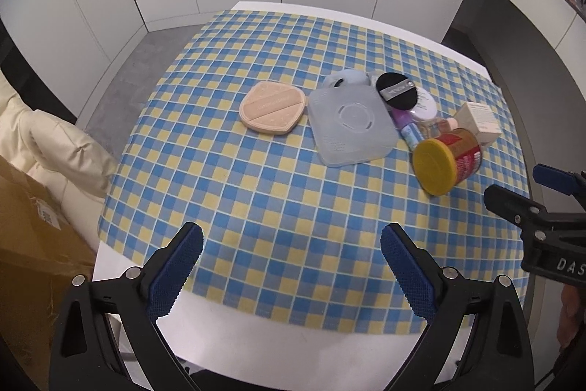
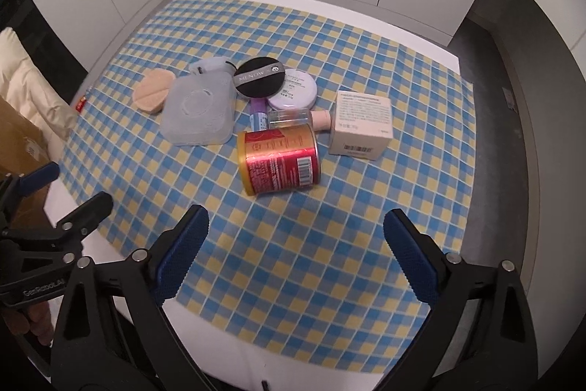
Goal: Organize objects
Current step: 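Move both tools toward the items on the checkered tablecloth, then grasp the red-and-gold can with the right tool while the left tool grasps the translucent container, then lift and carry the can with the right tool while the left tool carries the container toward the cardboard box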
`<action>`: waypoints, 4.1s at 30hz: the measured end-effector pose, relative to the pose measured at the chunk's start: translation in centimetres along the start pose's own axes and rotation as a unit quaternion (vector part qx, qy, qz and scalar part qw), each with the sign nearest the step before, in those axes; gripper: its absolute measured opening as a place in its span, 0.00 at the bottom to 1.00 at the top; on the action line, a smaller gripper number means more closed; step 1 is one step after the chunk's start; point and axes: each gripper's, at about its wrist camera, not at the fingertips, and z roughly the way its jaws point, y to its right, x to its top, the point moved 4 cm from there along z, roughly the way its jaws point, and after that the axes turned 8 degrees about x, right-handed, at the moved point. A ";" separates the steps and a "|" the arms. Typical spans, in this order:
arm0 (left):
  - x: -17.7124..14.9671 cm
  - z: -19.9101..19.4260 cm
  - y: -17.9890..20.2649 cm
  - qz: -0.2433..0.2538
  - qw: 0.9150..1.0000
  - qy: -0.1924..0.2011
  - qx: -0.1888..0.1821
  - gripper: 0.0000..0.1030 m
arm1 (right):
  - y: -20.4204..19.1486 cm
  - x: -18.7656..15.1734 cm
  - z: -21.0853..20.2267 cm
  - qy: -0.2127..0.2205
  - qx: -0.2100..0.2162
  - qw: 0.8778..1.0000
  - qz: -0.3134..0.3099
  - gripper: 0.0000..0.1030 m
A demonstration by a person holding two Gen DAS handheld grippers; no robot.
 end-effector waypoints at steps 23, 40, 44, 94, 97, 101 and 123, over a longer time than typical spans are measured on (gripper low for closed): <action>2.2 6.4 2.5 -0.014 0.999 -0.030 -0.024 0.96 | 1.3 1.0 5.8 -0.025 0.023 0.999 0.037 0.63; 6.7 9.9 7.2 -0.046 0.998 -0.039 -0.014 0.95 | 6.0 -0.6 4.3 -0.024 -0.003 0.996 0.084 0.63; 7.2 10.2 7.6 -0.028 0.999 -0.021 -0.004 0.82 | 6.5 -0.6 4.3 -0.015 -0.002 0.995 0.094 0.63; 0.8 -15.1 4.1 0.017 0.993 0.105 -0.059 0.81 | 1.4 -4.2 -14.3 0.097 -0.002 0.990 0.100 0.63; 0.7 -16.5 3.3 0.011 0.991 0.121 -0.051 0.81 | 0.7 -4.6 -15.5 0.108 -0.009 0.991 0.080 0.63; 0.2 -17.9 2.6 0.004 0.990 0.134 -0.052 0.81 | 0.5 -5.2 -16.1 0.107 -0.006 0.992 0.060 0.63; -2.0 -18.1 -0.7 -0.014 0.988 0.140 -0.055 0.81 | -3.7 -4.4 -16.6 0.126 0.030 0.992 0.009 0.63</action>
